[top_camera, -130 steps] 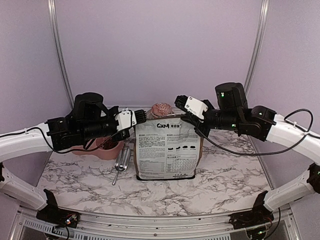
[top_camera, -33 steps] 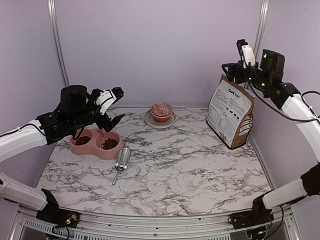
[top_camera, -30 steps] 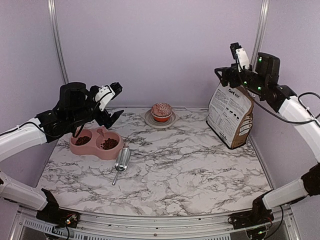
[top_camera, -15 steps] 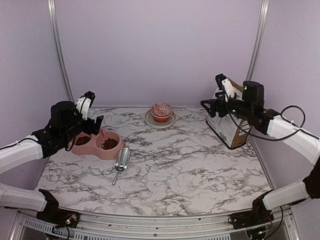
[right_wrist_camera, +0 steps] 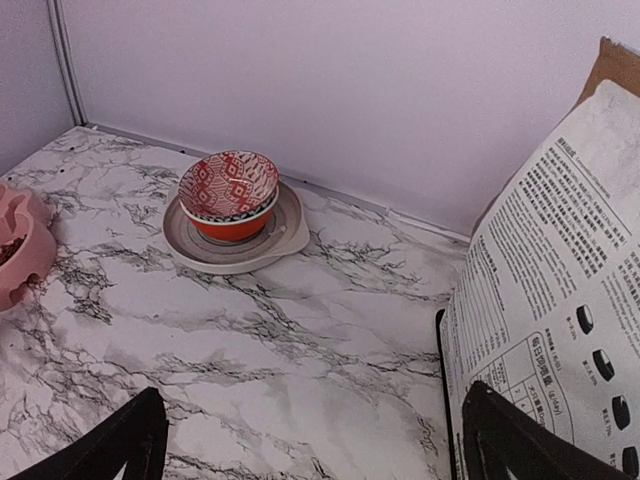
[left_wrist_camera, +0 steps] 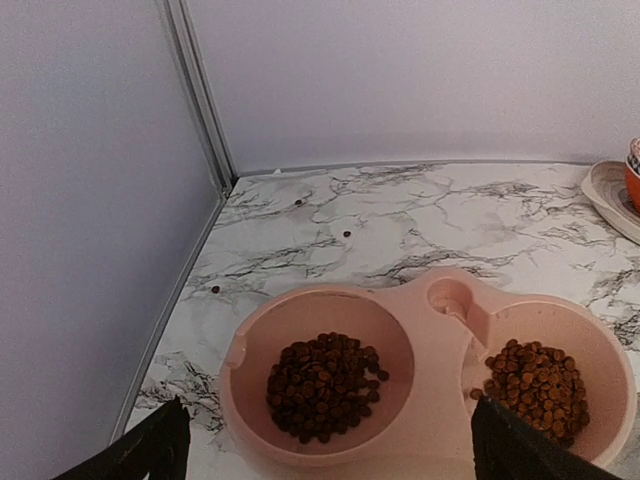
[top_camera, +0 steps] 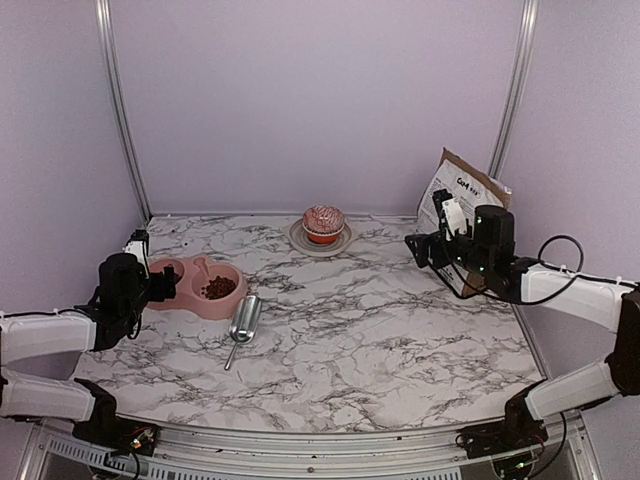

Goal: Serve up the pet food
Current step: Reset both arms

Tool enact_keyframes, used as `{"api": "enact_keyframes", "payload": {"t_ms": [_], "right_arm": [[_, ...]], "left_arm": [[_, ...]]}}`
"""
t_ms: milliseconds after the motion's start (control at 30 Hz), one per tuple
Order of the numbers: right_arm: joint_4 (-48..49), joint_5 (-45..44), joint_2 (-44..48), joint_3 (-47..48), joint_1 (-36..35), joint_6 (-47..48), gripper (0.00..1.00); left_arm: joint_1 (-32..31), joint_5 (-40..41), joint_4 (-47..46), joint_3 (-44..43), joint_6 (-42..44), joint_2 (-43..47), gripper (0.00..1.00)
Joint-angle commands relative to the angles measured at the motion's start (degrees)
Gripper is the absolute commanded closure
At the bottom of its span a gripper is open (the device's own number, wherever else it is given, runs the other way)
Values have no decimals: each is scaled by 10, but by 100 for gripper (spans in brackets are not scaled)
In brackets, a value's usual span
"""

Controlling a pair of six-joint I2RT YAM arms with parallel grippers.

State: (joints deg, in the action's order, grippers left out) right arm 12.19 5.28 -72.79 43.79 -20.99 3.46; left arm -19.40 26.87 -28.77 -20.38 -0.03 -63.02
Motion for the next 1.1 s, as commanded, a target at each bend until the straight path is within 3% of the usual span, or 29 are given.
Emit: {"api": "enact_keyframes", "payload": {"t_ms": [0, 300, 633, 800, 1067], "right_arm": [[69, -51, -3, -30, -4, 28, 0], [126, -130, 11, -106, -2, 52, 0], [220, -163, 57, -208, 48, 74, 0], [290, -170, 58, -250, 76, 78, 0], [457, -186, 15, -321, 87, 118, 0]], "left_arm": [[24, 21, -116, 16, -8, -20, 1], [84, -1, -257, 68, 2, -105, 1], [183, -112, -317, 53, -19, -155, 2], [189, -190, -489, 92, -11, -249, 10], [189, -154, -445, 72, -24, -245, 1]]}}
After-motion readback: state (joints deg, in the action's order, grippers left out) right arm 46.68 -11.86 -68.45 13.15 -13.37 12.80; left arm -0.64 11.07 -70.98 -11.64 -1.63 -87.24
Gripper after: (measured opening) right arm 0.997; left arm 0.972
